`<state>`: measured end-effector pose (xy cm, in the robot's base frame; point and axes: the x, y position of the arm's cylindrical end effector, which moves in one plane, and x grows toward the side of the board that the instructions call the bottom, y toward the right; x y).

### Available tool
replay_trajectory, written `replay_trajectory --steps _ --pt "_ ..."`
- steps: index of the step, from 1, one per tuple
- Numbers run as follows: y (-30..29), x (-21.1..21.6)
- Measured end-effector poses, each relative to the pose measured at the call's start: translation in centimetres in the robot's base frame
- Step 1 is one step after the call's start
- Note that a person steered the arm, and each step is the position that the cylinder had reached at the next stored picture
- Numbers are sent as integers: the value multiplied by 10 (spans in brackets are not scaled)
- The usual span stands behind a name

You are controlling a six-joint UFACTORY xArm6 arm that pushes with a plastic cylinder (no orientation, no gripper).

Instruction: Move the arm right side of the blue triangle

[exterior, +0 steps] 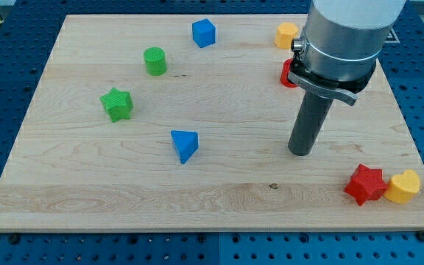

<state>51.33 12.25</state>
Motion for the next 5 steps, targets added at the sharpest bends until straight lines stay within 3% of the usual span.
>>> replay_trajectory --steps 5 --pt "-65 0"
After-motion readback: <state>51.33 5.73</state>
